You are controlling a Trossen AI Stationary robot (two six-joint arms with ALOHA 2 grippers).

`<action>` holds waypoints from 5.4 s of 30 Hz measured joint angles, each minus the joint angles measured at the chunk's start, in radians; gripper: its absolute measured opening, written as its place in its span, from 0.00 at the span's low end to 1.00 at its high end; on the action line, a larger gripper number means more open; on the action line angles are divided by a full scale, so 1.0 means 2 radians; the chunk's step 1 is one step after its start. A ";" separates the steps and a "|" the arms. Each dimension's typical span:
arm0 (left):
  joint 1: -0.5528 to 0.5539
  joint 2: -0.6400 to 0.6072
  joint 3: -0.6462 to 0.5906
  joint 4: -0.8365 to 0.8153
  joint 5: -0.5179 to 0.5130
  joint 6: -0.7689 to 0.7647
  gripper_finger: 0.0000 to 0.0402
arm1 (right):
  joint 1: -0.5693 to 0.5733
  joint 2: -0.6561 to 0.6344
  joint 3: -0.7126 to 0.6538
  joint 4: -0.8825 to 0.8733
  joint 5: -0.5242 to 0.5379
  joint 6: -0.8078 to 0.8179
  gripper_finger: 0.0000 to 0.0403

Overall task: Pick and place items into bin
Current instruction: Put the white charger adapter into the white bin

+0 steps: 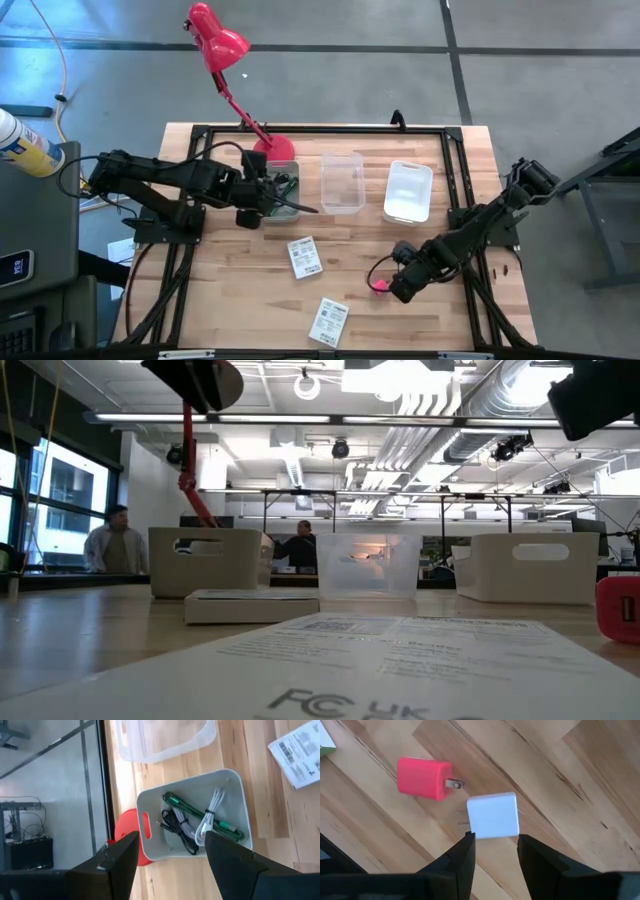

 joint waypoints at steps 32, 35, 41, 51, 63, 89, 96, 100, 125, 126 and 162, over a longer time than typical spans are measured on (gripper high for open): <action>0.000 0.000 0.000 0.054 0.013 0.002 0.54 | 0.000 0.009 0.000 0.001 0.036 -0.129 0.71; 0.000 0.000 0.000 0.054 0.013 0.001 0.54 | 0.001 0.030 0.000 0.010 0.033 -0.135 0.71; 0.000 0.000 0.000 0.051 0.013 0.000 0.54 | 0.001 0.068 0.000 0.049 -0.009 -0.136 0.71; 0.000 0.000 0.000 0.049 0.013 0.000 0.54 | 0.001 0.074 0.000 0.037 -0.016 -0.122 0.71; 0.000 0.000 0.000 0.049 0.022 0.001 0.54 | -0.003 0.089 0.000 0.038 -0.003 -0.109 0.70; 0.000 0.000 0.000 0.050 0.034 -0.009 0.54 | -0.003 0.117 0.000 0.064 -0.038 -0.105 0.69; 0.000 0.000 0.000 0.050 0.034 -0.011 0.54 | -0.003 0.117 0.000 0.064 -0.042 -0.105 0.69; 0.000 0.000 0.000 0.050 0.034 -0.011 0.54 | -0.003 0.117 0.000 0.064 -0.043 -0.105 0.68; 0.000 0.000 0.000 0.050 0.034 -0.010 0.54 | -0.002 0.117 0.000 0.064 -0.056 -0.113 0.61; 0.000 0.000 0.000 0.050 0.034 -0.010 0.54 | -0.002 0.117 0.000 0.064 -0.056 -0.113 0.61; 0.000 0.000 0.000 0.050 0.034 -0.007 0.54 | -0.020 -0.032 0.001 -0.006 -0.024 -0.079 0.61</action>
